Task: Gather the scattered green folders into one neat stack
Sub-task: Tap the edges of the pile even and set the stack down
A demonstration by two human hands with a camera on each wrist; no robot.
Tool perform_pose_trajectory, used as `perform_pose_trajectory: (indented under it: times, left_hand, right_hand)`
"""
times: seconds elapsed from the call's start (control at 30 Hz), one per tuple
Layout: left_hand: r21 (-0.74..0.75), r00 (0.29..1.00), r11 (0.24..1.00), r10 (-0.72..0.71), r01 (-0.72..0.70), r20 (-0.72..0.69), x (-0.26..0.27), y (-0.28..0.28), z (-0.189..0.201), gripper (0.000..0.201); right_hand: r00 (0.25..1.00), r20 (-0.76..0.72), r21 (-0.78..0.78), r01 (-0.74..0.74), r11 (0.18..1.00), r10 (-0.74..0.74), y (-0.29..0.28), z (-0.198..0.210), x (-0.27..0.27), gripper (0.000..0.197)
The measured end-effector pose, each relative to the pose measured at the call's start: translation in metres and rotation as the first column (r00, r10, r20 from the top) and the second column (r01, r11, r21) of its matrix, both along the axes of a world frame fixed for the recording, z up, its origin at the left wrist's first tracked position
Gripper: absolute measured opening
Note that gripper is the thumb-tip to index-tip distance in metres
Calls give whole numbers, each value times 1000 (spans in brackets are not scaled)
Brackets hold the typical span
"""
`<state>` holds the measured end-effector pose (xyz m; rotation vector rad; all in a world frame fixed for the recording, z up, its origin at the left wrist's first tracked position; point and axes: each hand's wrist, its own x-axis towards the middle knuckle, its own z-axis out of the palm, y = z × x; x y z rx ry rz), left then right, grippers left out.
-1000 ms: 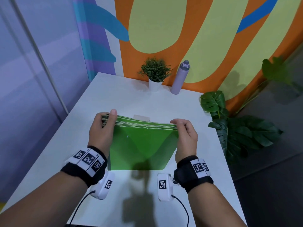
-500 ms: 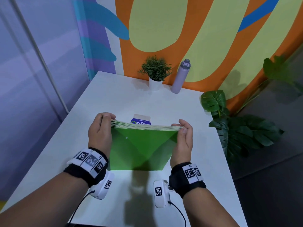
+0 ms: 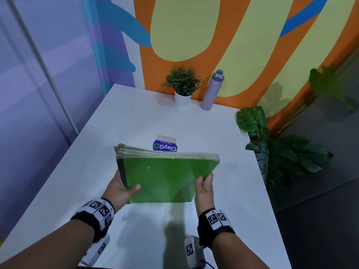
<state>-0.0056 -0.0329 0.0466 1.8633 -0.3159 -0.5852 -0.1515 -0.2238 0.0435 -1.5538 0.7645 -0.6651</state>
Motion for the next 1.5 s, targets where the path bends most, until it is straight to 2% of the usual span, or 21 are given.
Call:
perform_pose_trajectory:
  times: [0.13,0.23,0.33,0.4,0.5,0.53,0.6,0.67,0.73,0.77,0.8,0.87,0.9,0.97,1.0,1.1,1.2,1.27,1.37,1.43,1.5]
  left_hand:
    - [44,999,998,35,-35,-5,-4,-2,-6,52]
    - [7,998,998,61,-61,19,0,-9,1,53]
    - [-68,997,996,67,-64,37,7,-15,21,51]
    - [-123,997,990,67,-62,44,15,-20,32,46]
    - [-280,989,949,123,-142,-85,25,-28,42,36]
    - [-330,979,926,141,-182,-146,26,-30,45,34]
    - [-384,947,883,169,-269,-274,28,-35,48,31]
    - [-370,903,863,196,-344,-381,31,-34,40,32]
    - [-292,873,884,216,-364,-437,32,-34,32,51]
    - [-238,851,893,238,-381,-468,33,-34,27,63]
    - [-212,826,893,249,-398,-506,31,-35,29,63]
    - [-175,775,889,255,-424,-578,31,-38,26,37]
    - [-164,742,893,235,-420,-628,32,-38,24,34]
    - [-142,685,898,206,-416,-699,34,-37,20,61]
    - [-132,689,913,191,-387,-699,34,-36,20,70]
    - [-88,775,966,140,-244,-616,31,-36,14,71]
    - [105,891,993,94,-52,-443,26,-33,4,74]
    - [343,964,938,43,51,-261,30,-23,-15,74]
    - [688,980,698,-154,196,-124,32,-7,-49,73]
    - [808,962,539,-245,237,-119,31,-1,-63,74]
    - [847,943,461,-309,263,-125,30,0,-69,74]
  right_hand:
    - [984,-176,-73,5,997,-18,-6,-2,5,18]
    - [979,-196,-131,35,991,-60,-18,17,13,27]
    - [993,-113,-141,31,990,-47,-31,39,19,7]
    - [996,-81,-144,21,989,-33,-43,43,26,41]
    - [983,-88,-152,144,978,-158,-54,37,35,69]
    - [976,-84,-92,192,977,-200,-55,33,36,74]
    - [971,-40,141,239,961,-236,-49,30,35,76]
    - [977,73,429,149,891,-199,-35,30,34,72]
    - [959,217,610,14,792,-184,-17,33,36,62]
    - [950,262,649,-41,760,-172,-8,35,37,53]
    - [949,281,664,-87,742,-141,0,35,38,44]
    - [956,291,670,-189,718,-20,13,39,38,33]
    - [955,293,670,-238,704,44,17,39,37,31]
    - [953,288,690,-272,671,90,17,35,36,30]
    - [960,273,711,-249,657,68,14,31,37,30]
    - [970,220,784,-113,610,-102,0,18,40,27]
    - [951,109,807,85,584,-289,-20,-4,42,39]
    - [912,-8,809,247,533,-411,-37,-21,45,51]
    - [822,-94,803,396,446,-562,-64,-35,51,60]
    - [788,-132,803,441,401,-602,-82,-40,57,58]
    - [780,-182,806,467,363,-599,-98,-44,65,50]
